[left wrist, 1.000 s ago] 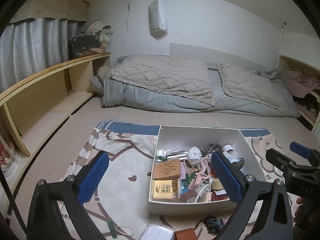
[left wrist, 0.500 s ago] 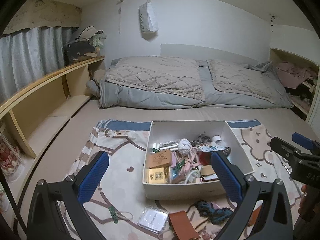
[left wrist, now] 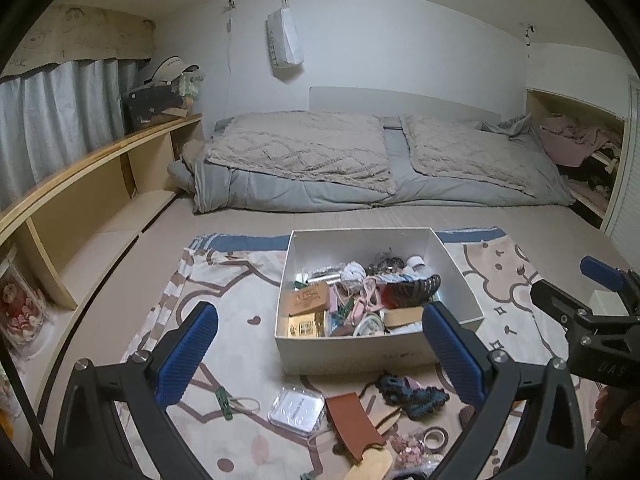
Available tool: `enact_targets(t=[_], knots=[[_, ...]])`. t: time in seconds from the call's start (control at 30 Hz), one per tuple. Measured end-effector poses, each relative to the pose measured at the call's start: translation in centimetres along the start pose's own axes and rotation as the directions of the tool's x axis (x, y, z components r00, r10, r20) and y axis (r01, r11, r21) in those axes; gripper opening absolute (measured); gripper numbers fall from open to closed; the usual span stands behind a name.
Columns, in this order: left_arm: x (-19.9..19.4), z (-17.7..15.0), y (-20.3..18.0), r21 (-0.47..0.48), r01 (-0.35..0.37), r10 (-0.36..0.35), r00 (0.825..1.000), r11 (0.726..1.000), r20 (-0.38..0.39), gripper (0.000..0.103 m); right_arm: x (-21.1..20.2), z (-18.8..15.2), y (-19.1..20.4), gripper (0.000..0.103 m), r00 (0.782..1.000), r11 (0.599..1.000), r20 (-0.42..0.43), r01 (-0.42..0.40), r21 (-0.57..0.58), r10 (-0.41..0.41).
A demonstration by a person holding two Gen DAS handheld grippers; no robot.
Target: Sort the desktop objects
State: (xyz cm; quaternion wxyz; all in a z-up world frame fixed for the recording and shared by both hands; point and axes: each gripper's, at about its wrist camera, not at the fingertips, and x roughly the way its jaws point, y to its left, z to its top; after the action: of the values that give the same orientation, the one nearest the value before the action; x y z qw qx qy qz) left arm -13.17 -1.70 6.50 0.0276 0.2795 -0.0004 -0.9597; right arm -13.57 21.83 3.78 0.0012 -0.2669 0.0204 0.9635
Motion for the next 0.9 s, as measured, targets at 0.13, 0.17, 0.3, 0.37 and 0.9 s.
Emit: enact_targets(t=[0.13, 0.17, 0.3, 0.37, 0.9], knots=[[-0.5, -0.6, -0.2, 0.003, 0.002, -0.002, 1.0, 1.0, -0.009, 0.103, -0.8, -0.6, -0.2, 0.103, 1.0, 1.0, -0.002, -0.001, -0.003, 0.001], [-0.7, -0.8, -0.3, 0.006, 0.002, -0.002, 1.0, 1.0, -0.009, 0.103, -0.9, -0.8, -0.3, 0.103, 1.0, 1.0, -0.004, -0.003, 0.0, 0.003], [-1.2, -1.2, -0.8, 0.021, 0.006, -0.006, 1.0, 1.0, -0.012, 0.103, -1.4, -1.3, -0.7, 0.103, 1.0, 1.0, -0.011, 0.001, 0.012, -0.001], [-1.4, -1.5, -1.1, 0.029, 0.016, -0.016, 1.0, 0.999, -0.014, 0.103, -1.6, -1.5, -0.7, 0.103, 1.0, 1.0, -0.015, 0.003, 0.015, -0.003], [-1.8, -2.5, -2.0, 0.04, 0.0, 0.002, 0.999, 0.999, -0.032, 0.103, -2.4, -2.6, -0.9, 0.103, 1.0, 1.0, -0.03, 0.009, 0.01, -0.009]])
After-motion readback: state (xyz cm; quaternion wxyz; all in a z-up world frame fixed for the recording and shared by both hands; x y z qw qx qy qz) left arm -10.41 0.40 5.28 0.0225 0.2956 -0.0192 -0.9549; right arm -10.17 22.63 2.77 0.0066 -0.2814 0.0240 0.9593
